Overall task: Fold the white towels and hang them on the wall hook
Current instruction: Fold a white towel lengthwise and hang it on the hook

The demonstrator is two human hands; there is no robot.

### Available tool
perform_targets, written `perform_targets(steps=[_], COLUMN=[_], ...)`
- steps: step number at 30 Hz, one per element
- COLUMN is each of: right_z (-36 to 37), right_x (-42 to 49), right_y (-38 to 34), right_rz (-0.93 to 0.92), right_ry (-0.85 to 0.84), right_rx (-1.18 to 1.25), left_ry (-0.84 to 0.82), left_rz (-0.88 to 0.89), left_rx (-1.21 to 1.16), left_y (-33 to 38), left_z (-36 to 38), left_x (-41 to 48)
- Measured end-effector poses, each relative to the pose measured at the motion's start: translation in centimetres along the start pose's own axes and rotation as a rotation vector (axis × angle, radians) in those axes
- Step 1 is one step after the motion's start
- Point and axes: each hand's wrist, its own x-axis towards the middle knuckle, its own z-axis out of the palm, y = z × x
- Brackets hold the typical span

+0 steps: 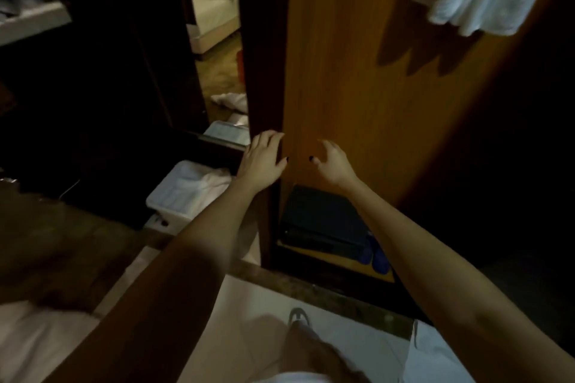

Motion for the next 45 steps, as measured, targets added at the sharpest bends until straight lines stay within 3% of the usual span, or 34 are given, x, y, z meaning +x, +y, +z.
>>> perform_targets(steps=[4,10,16,23,27,34,45], right_z=[6.7,16.5,26.1,34.3,37.3,46.9,69.2], right_x=[0.0,2.8,10.7,21.7,27.0,36.1,49.4], right_y=[-3.4,-7.3,-10.5,-11.8,-10.2,-4.6,11.2], right_rz=[-0.077,-0.19,-0.205,-0.064,0.03,0.076,-0.07], right_ry=[-0.2,-0.357,-0.5,-0.631,-0.619,-0.564,-0.407], right_rx=[-0.055,-0.092,-0.16,-0.25,-0.284,-0.245,-0.204], left_ry=[-0.032,-0.125,-0.151,-0.281,-0.303,-0.41,-0.415], left_rz=[-0.162,-0.327,-0.45,-0.518,-0.548,-0.504,-0.385], left_rx=[0.065,0.174,0.125,0.071,0.072,0.08,0.084], left_y=[-7.1,-16.9,-26.3,-37.3,-43.4,-55.2,-75.4], left_z=[-2.0,-3.1,-2.7,-0.6,1.3,10.7,35.5], left_x=[-4.6,-8.9,-6.4,0.0,3.3,7.4,11.1])
